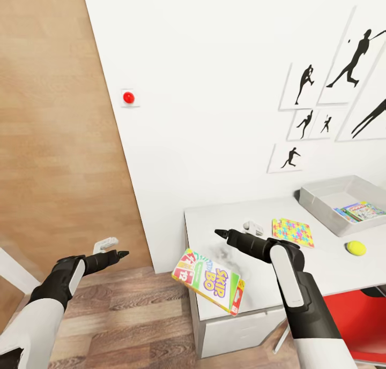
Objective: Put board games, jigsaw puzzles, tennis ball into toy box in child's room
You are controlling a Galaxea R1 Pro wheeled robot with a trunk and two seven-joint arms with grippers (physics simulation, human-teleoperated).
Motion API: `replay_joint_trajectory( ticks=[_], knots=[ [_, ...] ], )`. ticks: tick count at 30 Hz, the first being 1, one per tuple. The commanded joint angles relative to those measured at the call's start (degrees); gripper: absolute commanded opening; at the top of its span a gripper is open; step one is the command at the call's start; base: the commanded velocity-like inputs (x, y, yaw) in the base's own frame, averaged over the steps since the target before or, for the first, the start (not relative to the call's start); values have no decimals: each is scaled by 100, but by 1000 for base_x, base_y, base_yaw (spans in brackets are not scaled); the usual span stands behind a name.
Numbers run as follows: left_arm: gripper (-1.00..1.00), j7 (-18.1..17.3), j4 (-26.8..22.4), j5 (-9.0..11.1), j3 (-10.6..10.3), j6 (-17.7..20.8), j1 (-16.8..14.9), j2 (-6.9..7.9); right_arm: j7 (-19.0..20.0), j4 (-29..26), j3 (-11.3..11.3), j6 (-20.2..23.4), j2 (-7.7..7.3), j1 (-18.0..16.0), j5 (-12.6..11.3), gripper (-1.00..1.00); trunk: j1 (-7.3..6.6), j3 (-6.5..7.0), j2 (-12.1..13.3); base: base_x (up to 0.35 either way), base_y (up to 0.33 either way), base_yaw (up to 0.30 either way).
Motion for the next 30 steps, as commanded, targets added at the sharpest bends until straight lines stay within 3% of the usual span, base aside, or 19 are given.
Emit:
replay_joint_trajectory(
  ticks=[1,22,30],
  knots=[
    [100,-33,-6,-14,27,44,-6,-3,-27,-24,-11,30,5,-4,-37,100,4,-2,-11,0,0,0],
    [100,-292,-145,-16,19,113,-6,-1,-13,-106,-10,30,8,131,-37,100,4,196,-11,2,0,0],
    [100,-302,-148,-18,18,115,-6,-8,175,-106,-16,24,-1,137,-37,100,4,272,-11,157,0,0]
  ],
)
